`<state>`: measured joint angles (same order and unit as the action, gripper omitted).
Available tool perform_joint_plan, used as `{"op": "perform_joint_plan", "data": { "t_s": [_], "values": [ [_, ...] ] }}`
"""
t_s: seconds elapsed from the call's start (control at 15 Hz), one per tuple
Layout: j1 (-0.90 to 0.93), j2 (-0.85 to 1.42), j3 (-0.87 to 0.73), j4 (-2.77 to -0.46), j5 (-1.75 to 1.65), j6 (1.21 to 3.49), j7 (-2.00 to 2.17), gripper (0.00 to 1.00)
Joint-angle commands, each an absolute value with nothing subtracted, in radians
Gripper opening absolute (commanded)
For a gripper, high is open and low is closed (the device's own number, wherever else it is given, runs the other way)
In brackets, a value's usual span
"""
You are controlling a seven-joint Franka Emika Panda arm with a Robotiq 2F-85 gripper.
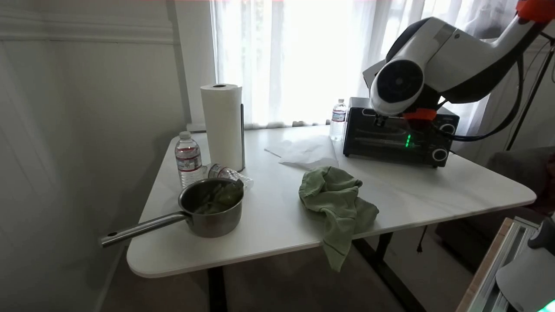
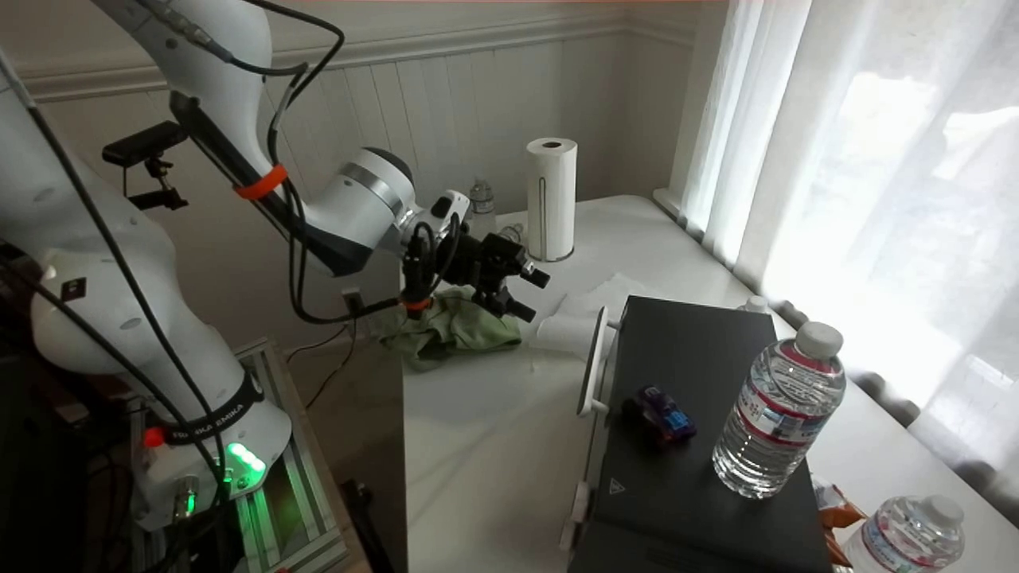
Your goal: Close the oven door
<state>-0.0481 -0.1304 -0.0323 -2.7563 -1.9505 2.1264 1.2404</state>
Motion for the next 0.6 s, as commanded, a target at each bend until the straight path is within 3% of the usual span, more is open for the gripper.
{"op": "perform_joint_plan", "data": {
  "t_s": [0.0,0.27,0.53],
  "values": [
    [-0.035,-0.244,-0.066,-2.756,-1.781,2.310,1.015,1.00],
    [-0.047,-0.351,-0.123,-2.795,-1.527,2.473,0.729,1.00],
    [-0.046,-0.307,-0.175,-2.743,-1.241,2.599,0.433,1.00]
  ]
}}
